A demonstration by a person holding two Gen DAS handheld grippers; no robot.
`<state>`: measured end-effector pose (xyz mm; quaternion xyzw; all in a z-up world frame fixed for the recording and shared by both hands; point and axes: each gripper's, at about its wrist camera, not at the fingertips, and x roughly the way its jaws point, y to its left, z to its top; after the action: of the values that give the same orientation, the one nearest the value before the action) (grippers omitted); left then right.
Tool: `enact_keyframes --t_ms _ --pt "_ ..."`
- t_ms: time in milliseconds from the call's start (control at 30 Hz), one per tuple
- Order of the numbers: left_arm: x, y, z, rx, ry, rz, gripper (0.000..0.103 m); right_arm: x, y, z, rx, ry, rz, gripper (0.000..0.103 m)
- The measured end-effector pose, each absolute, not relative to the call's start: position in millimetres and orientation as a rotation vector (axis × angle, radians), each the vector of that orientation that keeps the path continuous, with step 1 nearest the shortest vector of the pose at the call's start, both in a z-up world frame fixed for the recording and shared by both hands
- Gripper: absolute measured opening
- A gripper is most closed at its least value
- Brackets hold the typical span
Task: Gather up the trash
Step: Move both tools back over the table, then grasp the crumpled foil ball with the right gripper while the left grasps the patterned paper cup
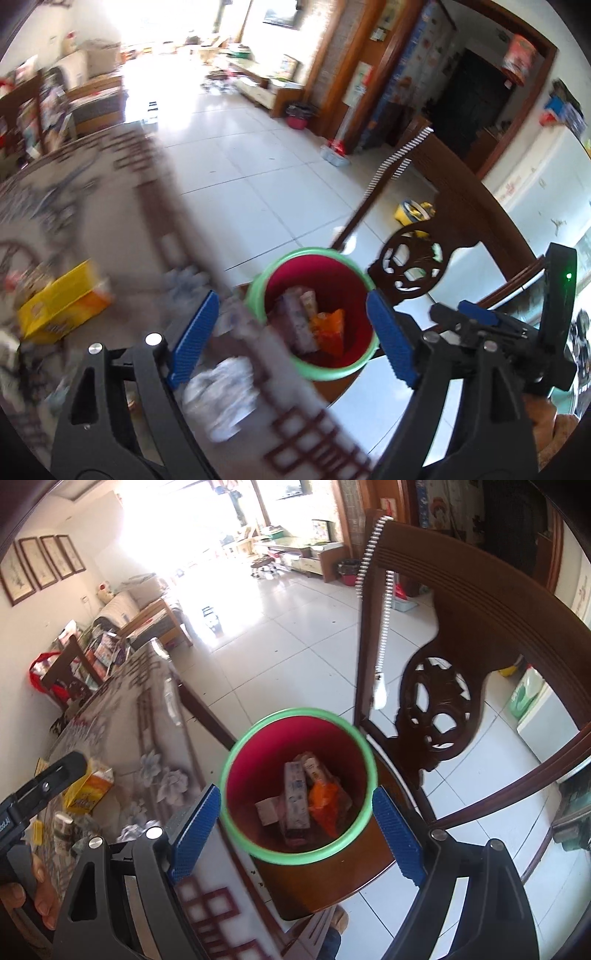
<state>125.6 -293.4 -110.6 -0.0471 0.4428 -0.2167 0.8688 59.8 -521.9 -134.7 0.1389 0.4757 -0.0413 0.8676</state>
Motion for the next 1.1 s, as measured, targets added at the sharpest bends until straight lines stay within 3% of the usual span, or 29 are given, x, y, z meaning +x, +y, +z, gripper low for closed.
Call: enact_keyframes --t_ms 267,500,967,1067,1100 --pt "101.5 -171.4 -124.3 -0.177 0.966 -0.224 0.080 57.4 -445.7 -143.6 0.238 1.040 0.033 0.082" --pt "75.2 -93.0 -132.5 -0.217 0.983 -0.113 0.080 71.8 -376.1 -183.6 0.279 1.162 0.143 0.082" --pt "57.4 -33.7 -143.4 -0.178 0.986 -0.073 0.080 93.1 -311.0 -224.8 0.226 1.240 0.124 0.081" --pt "63.5 -14.7 -153.0 -0.221 1.003 -0.026 0.080 93.5 -309.6 -225.5 0.200 1.244 0.125 0.060" --pt "65.3 -8.7 -154.9 -0.231 1.003 -0.009 0.080 92.1 -308.8 -222.5 0.188 1.232 0.127 0.057"
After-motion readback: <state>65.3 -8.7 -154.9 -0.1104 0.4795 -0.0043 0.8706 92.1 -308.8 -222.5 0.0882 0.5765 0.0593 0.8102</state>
